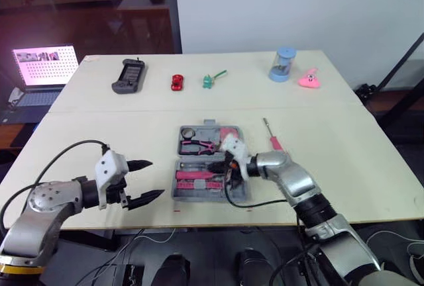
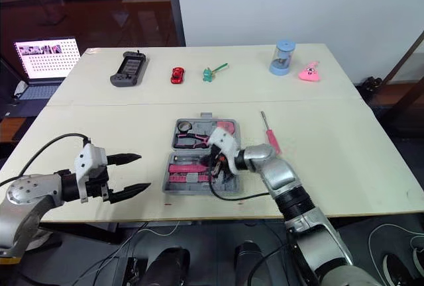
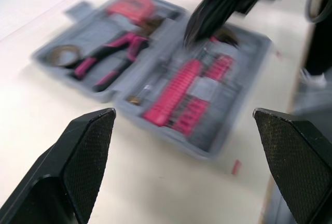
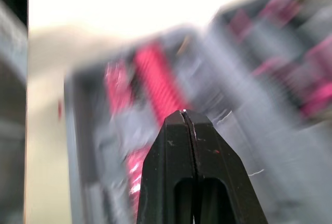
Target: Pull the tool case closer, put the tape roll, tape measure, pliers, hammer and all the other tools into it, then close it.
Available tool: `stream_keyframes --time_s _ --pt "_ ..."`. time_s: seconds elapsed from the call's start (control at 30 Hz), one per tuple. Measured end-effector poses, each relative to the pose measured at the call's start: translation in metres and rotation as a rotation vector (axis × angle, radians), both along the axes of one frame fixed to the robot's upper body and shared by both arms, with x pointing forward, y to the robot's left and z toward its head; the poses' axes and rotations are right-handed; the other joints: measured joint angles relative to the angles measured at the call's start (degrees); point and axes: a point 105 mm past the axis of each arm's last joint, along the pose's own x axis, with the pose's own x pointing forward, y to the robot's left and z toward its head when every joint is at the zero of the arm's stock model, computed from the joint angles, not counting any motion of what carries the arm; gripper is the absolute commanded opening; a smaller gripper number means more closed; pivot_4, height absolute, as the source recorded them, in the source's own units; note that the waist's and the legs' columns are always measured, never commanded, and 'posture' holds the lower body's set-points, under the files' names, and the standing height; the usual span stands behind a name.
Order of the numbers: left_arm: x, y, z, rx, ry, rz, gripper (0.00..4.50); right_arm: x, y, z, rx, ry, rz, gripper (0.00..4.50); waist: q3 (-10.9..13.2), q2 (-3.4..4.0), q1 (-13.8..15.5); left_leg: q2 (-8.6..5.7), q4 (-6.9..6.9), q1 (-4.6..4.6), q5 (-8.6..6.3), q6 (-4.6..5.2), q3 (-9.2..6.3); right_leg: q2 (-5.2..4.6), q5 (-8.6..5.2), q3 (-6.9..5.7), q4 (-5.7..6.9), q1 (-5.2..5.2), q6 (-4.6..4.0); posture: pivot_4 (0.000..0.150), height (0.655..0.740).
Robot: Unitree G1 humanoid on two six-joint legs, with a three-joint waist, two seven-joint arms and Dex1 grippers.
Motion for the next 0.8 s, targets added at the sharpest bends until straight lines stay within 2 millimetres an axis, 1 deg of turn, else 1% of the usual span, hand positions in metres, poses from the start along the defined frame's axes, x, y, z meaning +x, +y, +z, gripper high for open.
stream_keyframes --time_s 0.03,0.07,0.1,0.13,0.17,0.2,0.23,0.27,0.3,0.33,0.37,0.43,0.5,0.6,0.7,0.8 --pt "0.004 0.009 0.0 -0.026 -0.017 0.056 4.5 0.004 -0.02 0.014 0.021 -0.057 -0.058 1.23 0.0 -0.01 0.3 -0.01 0.0 -0.04 0.0 0.0 0.0 -0.01 0.0 -0.01 -0.04 -0.01 0.0 0.15 0.6902" --pt "0.007 0.018 -0.001 -0.04 -0.027 0.105 4.5 0.006 -0.039 0.023 0.034 -0.09 -0.111 1.79 0.0 -0.06 0.4 -0.01 -0.01 -0.06 0.0 0.0 0.0 -0.01 0.0 -0.01 -0.07 -0.02 0.0 0.15 0.6902" --pt "0.009 0.026 -0.003 -0.052 -0.034 0.147 4.5 0.006 -0.054 0.027 0.039 -0.11 -0.153 2.4 0.0 -0.08 0.3 -0.01 -0.02 -0.07 -0.01 0.01 0.0 -0.01 0.0 -0.01 -0.08 -0.03 0.0 0.15 0.6902" --pt "0.009 0.032 -0.004 -0.071 -0.047 0.182 4.5 0.003 -0.064 0.028 0.044 -0.121 -0.182 2.89 0.0 -0.08 0.3 -0.01 -0.04 -0.07 -0.01 0.01 0.0 -0.01 0.0 -0.01 -0.09 -0.04 0.0 0.15 0.6902" --pt "0.01 0.037 -0.005 -0.088 -0.056 0.211 4.5 -0.001 -0.071 0.025 0.048 -0.119 -0.201 3.39 0.0 -0.08 0.2 0.0 -0.04 -0.07 -0.01 0.02 0.0 -0.01 0.0 -0.01 -0.09 -0.04 0.0 0.15 0.6902" --pt "0.009 0.042 -0.008 -0.101 -0.06 0.238 4.5 -0.004 -0.076 0.019 0.05 -0.105 -0.219 3.84 0.0 -0.07 -0.2 0.01 -0.04 -0.07 -0.01 0.02 0.01 0.0 0.0 -0.01 -0.08 -0.05 0.0 0.15 0.6902" --pt "0.01 0.046 -0.009 -0.115 -0.073 0.267 4.5 -0.008 -0.082 0.014 0.057 -0.096 -0.245 4.42 0.0 -0.04 -0.2 0.01 -0.04 -0.08 -0.01 0.02 0.01 -0.01 0.0 -0.01 -0.06 -0.06 0.0 0.15 0.6902" --pt "0.009 0.053 -0.012 -0.127 -0.085 0.307 4.5 -0.013 -0.091 0.011 0.062 -0.093 -0.271 4.48 0.0 -0.02 -0.3 0.01 -0.04 -0.08 -0.01 0.02 0.02 -0.01 0.0 0.0 -0.07 -0.07 0.0 0.15 0.6902" --pt "0.006 0.063 -0.017 -0.136 -0.086 0.359 4.5 -0.017 -0.103 0.008 0.064 -0.095 -0.314 4.48 0.0 -0.02 -0.2 0.0 -0.04 -0.11 -0.01 0.02 0.03 -0.02 0.0 0.0 -0.08 -0.07 0.0 0.15 0.6902" --pt "0.003 0.074 -0.022 -0.144 -0.088 0.416 4.5 -0.022 -0.118 0.008 0.068 -0.111 -0.369 4.48 0.0 -0.02 -0.1 0.0 -0.04 -0.14 -0.02 0.03 0.02 -0.03 0.0 0.0 -0.1 -0.08 0.0 0.15 0.6902" --pt "-0.003 0.088 -0.03 -0.151 -0.077 0.486 4.5 -0.029 -0.138 0.009 0.06 -0.14 -0.443 4.48 0.0 -0.03 0.0 0.0 -0.03 -0.16 -0.03 0.05 0.03 -0.04 0.0 0.0 -0.12 -0.09 0.0 0.15 0.6902" --pt "-0.014 0.108 -0.042 -0.156 -0.054 0.588 4.5 -0.042 -0.17 0.009 0.052 -0.179 -0.562 4.48 0.0 -0.06 0.2 -0.01 0.0 -0.17 -0.03 0.05 0.03 -0.04 0.0 0.0 -0.12 -0.07 0.0 0.15 0.6902" --pt "-0.021 0.122 -0.047 -0.158 -0.056 0.655 4.5 -0.056 -0.189 0.008 0.056 -0.201 -0.635 4.48 0.0 -0.06 0.4 -0.01 0.0 -0.13 -0.03 0.05 0.03 -0.03 0.0 0.0 -0.12 -0.03 0.0 0.15 0.6902" --pt "-0.033 0.142 -0.054 -0.149 -0.057 0.742 4.5 -0.074 -0.212 -0.001 0.064 -0.184 -0.734 4.48 0.0 -0.06 0.8 0.0 0.01 -0.07 -0.03 0.05 0.09 -0.04 -0.01 0.02 -0.12 0.01 -0.02 0.15 0.6902" --pt "-0.038 0.155 -0.058 -0.146 -0.06 0.791 4.5 -0.077 -0.221 -0.002 0.073 -0.189 -0.782 4.48 0.0 -0.04 1.1 0.01 0.01 -0.06 -0.03 0.05 0.1 -0.03 -0.02 0.03 -0.12 0.01 -0.02 0.15 0.6902" --pt "-0.038 0.163 -0.06 -0.142 -0.061 0.809 4.5 -0.077 -0.225 -0.003 0.076 -0.188 -0.807 4.48 0.0 -0.05 1.3 0.0 0.01 -0.07 -0.03 0.05 0.09 -0.04 -0.02 0.02 -0.12 0.01 -0.02 0.15 0.6902"
